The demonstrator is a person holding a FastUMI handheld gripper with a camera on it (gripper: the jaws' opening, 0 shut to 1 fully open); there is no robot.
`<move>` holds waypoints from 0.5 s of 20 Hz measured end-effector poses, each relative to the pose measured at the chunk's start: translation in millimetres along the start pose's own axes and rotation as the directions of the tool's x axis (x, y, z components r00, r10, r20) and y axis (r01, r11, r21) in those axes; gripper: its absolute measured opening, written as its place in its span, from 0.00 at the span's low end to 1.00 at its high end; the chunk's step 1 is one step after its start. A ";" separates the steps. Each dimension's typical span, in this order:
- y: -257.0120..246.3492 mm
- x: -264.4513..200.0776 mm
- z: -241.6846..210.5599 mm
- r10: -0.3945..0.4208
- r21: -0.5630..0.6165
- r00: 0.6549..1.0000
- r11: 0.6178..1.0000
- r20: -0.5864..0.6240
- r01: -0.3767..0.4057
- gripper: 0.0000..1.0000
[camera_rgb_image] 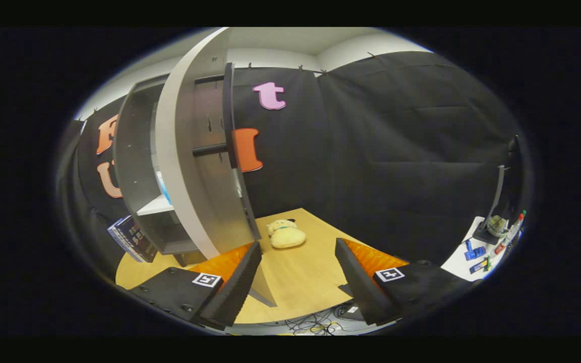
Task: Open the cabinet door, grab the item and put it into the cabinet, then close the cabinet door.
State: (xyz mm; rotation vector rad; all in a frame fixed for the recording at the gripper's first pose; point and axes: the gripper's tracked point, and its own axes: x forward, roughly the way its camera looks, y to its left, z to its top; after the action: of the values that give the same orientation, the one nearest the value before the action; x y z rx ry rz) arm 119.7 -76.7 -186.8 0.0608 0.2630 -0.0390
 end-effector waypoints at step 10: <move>166.6 3.9 -26.1 0.178 -0.054 0.984 0.983 0.015 -0.177 0.96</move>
State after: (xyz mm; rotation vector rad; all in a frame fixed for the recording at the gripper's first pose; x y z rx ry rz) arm 124.4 91.1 -203.8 0.0310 0.2378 0.1445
